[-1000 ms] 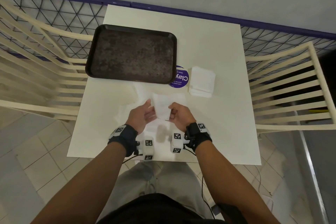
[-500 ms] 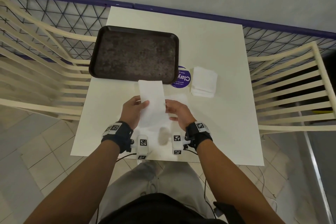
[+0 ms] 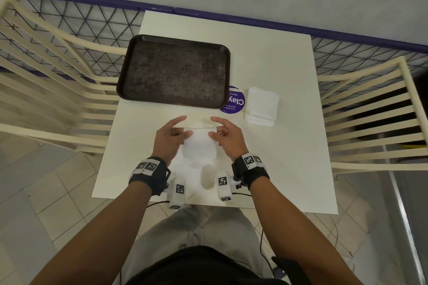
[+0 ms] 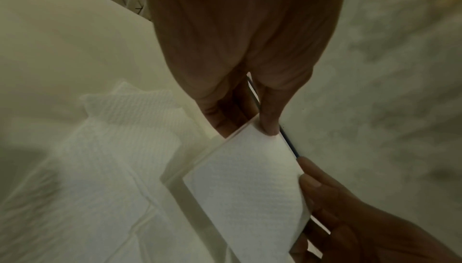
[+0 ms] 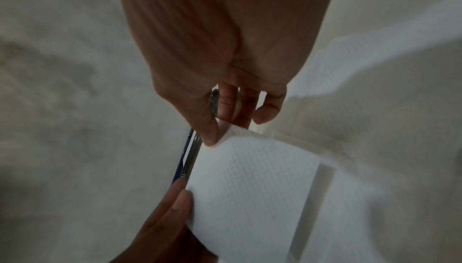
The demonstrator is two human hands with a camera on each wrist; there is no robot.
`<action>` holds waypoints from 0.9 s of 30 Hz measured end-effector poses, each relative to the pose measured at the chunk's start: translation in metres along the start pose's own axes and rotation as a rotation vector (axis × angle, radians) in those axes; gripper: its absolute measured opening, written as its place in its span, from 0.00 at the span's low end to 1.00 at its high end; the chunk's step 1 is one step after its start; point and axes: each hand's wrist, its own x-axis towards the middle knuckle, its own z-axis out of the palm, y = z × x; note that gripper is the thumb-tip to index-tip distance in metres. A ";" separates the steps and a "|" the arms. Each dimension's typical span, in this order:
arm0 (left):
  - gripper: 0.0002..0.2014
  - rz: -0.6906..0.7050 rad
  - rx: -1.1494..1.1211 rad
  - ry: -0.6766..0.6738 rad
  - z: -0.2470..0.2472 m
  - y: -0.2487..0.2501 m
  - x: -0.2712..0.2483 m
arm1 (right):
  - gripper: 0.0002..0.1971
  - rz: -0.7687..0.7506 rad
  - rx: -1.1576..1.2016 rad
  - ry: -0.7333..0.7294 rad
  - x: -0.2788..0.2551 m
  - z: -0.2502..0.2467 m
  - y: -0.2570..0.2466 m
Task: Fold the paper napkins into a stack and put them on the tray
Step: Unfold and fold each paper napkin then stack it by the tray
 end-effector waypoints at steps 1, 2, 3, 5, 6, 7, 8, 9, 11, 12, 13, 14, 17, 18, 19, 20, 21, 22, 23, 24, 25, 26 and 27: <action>0.19 0.016 0.025 -0.001 0.000 0.000 0.001 | 0.20 -0.008 -0.018 0.002 0.001 0.001 0.000; 0.16 0.029 0.054 0.006 0.000 0.000 0.001 | 0.17 -0.015 -0.033 0.010 0.001 0.002 0.000; 0.13 0.038 0.081 0.015 0.000 0.000 0.001 | 0.15 -0.020 -0.047 0.020 0.001 0.002 0.000; 0.11 0.047 0.139 0.029 -0.001 -0.001 0.002 | 0.12 -0.035 -0.072 0.031 0.002 0.001 0.000; 0.10 0.051 0.165 0.031 -0.001 -0.001 0.003 | 0.10 -0.041 -0.082 0.033 0.002 0.001 -0.001; 0.09 0.055 0.187 0.033 -0.002 -0.001 0.003 | 0.09 -0.045 -0.090 0.033 0.002 0.001 -0.002; 0.08 0.060 0.211 0.036 -0.002 -0.001 0.004 | 0.08 -0.049 -0.099 0.033 0.002 0.001 -0.004; 0.07 0.065 0.238 0.039 -0.003 -0.001 0.004 | 0.07 -0.053 -0.111 0.035 0.001 0.000 -0.005; 0.05 0.088 0.305 0.046 -0.002 0.001 0.003 | 0.07 -0.073 -0.144 0.051 0.001 0.001 -0.007; 0.04 0.110 0.337 0.051 -0.001 0.003 0.002 | 0.06 -0.083 -0.169 0.063 0.001 0.001 -0.007; 0.04 0.139 0.367 0.059 0.001 0.004 0.001 | 0.06 -0.089 -0.207 0.078 0.001 0.002 -0.009; 0.04 0.175 0.399 0.071 0.002 0.004 0.000 | 0.06 -0.087 -0.263 0.090 0.001 0.003 -0.011; 0.03 0.269 0.513 0.082 0.006 0.004 0.001 | 0.11 -0.089 -0.466 0.041 0.001 0.008 -0.023; 0.02 0.300 0.546 0.072 0.007 0.003 0.002 | 0.12 -0.100 -0.510 0.015 0.001 0.011 -0.028; 0.02 0.328 0.567 0.061 0.009 0.003 0.002 | 0.12 -0.111 -0.544 -0.004 0.001 0.015 -0.033; 0.02 0.344 0.573 0.054 0.010 0.003 0.002 | 0.11 -0.123 -0.569 -0.012 0.001 0.018 -0.037; 0.02 0.352 0.562 0.051 0.010 0.004 0.002 | 0.10 -0.129 -0.583 -0.011 0.002 0.020 -0.038; 0.03 0.356 0.553 0.055 0.010 0.005 0.002 | 0.10 -0.129 -0.585 -0.011 0.003 0.021 -0.039; 0.04 0.360 0.549 0.064 0.010 0.005 0.002 | 0.09 -0.118 -0.566 -0.012 0.003 0.020 -0.040; 0.05 0.357 0.543 0.076 0.010 0.005 0.001 | 0.09 -0.097 -0.540 -0.013 0.003 0.017 -0.040; 0.05 0.340 0.529 0.086 0.009 0.005 0.001 | 0.09 -0.079 -0.513 -0.010 0.003 0.014 -0.039; 0.06 0.312 0.509 0.091 0.008 0.006 0.001 | 0.09 -0.065 -0.496 0.000 0.003 0.010 -0.037; 0.06 0.285 0.496 0.091 0.007 0.007 0.001 | 0.09 -0.058 -0.476 0.018 0.003 0.007 -0.034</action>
